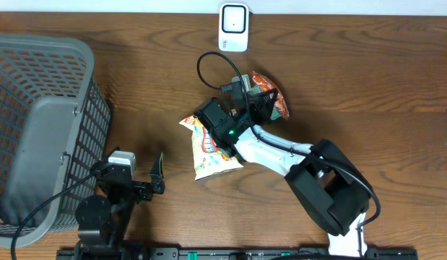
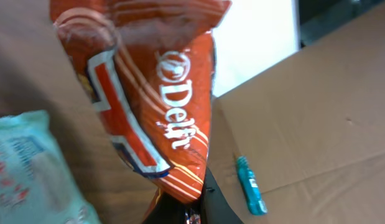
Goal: Scan the item barcode
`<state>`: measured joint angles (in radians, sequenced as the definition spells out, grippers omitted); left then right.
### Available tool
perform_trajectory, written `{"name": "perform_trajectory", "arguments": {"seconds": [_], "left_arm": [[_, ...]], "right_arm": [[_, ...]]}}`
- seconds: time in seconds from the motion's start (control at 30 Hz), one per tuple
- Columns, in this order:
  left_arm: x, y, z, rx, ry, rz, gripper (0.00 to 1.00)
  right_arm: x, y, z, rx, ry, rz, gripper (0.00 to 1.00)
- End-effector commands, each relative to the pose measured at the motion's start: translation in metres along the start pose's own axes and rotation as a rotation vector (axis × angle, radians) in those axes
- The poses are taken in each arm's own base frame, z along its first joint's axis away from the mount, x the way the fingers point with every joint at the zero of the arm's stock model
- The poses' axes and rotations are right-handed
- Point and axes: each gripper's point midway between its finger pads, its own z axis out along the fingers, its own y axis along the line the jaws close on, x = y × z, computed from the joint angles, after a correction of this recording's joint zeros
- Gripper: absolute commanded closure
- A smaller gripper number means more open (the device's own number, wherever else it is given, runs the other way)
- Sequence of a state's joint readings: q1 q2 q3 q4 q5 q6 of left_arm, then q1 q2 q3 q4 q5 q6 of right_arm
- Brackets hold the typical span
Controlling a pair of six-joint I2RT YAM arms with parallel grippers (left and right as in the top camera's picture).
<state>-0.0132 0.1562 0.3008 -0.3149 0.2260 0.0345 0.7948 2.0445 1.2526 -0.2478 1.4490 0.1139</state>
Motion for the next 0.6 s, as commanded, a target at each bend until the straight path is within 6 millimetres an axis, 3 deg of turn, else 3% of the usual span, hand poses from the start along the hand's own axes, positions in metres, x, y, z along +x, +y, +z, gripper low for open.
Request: {"name": "perform_trajectory", "arguments": {"seconds": [0.0, 0.07, 0.2, 0.37, 0.57], "left_arm": [[0.001, 0.002, 0.000, -0.009, 0.000, 0.013, 0.01], [0.001, 0.002, 0.000, -0.009, 0.000, 0.013, 0.01], [0.001, 0.002, 0.000, -0.009, 0.000, 0.013, 0.01], [0.001, 0.002, 0.000, -0.009, 0.000, 0.013, 0.01], [0.001, 0.002, 0.000, -0.009, 0.000, 0.013, 0.01]], "right_arm": [[0.015, 0.027, 0.003, -0.038, 0.014, -0.131, 0.99], [0.025, 0.034, 0.005, -0.004, 0.015, -0.203, 0.99], [0.029, 0.023, 0.005, 0.134, 0.000, -0.237, 0.99], [0.028, 0.025, 0.006, 0.124, 0.001, -0.186, 0.99], [0.034, 0.045, 0.007, 0.028, 0.012, -0.189, 0.99]]}}
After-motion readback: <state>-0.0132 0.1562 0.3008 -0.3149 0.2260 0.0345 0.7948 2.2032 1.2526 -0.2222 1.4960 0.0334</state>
